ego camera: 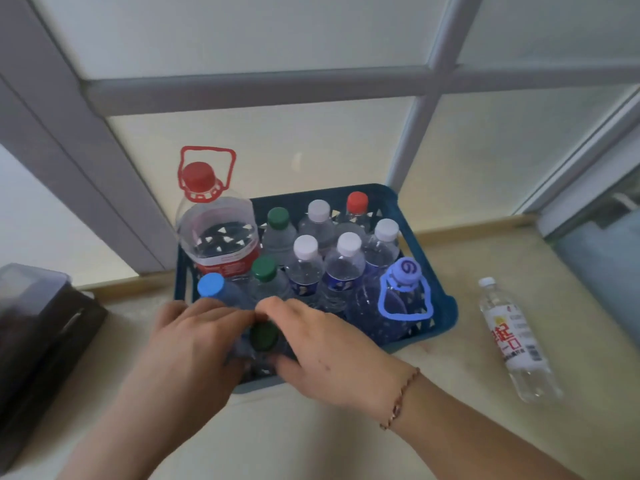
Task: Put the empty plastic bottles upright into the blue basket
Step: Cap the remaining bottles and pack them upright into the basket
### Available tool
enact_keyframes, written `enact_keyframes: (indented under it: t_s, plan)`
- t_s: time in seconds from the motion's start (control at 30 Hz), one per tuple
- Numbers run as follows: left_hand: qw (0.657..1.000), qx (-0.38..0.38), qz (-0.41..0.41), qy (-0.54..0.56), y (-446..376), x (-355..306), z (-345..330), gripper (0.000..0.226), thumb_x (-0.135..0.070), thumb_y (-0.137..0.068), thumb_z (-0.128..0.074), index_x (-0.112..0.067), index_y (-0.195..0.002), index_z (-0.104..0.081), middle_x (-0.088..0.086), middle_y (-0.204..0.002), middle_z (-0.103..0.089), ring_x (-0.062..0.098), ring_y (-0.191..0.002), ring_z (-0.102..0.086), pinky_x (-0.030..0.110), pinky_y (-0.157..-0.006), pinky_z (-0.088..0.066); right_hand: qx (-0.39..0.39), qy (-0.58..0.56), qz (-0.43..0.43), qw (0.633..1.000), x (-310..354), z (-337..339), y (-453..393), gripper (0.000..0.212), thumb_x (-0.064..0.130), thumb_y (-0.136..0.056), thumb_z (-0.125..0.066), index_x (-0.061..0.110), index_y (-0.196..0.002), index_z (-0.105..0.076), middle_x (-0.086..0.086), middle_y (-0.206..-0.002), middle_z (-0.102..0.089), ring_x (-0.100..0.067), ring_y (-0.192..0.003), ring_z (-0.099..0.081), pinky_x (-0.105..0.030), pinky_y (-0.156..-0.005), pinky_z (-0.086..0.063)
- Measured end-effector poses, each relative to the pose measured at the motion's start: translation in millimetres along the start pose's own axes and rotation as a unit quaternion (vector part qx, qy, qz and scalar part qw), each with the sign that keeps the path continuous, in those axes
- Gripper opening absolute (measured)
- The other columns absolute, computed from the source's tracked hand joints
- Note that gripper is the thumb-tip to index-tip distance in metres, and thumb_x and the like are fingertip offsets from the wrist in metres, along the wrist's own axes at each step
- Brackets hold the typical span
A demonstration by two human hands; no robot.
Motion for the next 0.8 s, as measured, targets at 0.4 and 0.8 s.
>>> enact_keyframes:
  t_s: [0.4, 0.8]
  plan:
    - [0.877, -0.131, -0.248, 0.390, -55, -231, -28, 0.008, -0.019, -0.077, -0.077, -0.019, -0.086, -0.079, -0.011, -0.096, -0.074, 0.012, -0.090, -0.070, 0.025, -0.082, -0.053, -0.253, -0.131, -0.281, 0.916, -210, 175, 175, 0.019, 0.025, -0.084, -0.072, 0.031, -0.099, -0.064, 0.006, -0.086, -0.069, -0.011, -0.082, -0.068, -0.026, -0.072, -0.053]
    - [0.837, 0.164, 0.185, 0.488, -111, -349, -308, 0.102, -0.034, -0.074, -0.080, -0.041, -0.153, -0.016, -0.016, -0.130, -0.037, -0.036, -0.099, -0.037, -0.009, -0.073, -0.033, 0.014, -0.179, -0.446, 0.877, -419, 95, 177, 0.071, 0.042, -0.082, -0.071, 0.034, -0.141, -0.033, -0.006, -0.118, -0.052, -0.026, -0.092, -0.062, -0.035, -0.068, -0.057]
Point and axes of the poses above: each hand's wrist, its own y-axis away from the middle knuckle, its own z-axis out of the back of the hand, x = y × z, the point moved 6 cm from there along -y, towards the middle knuckle
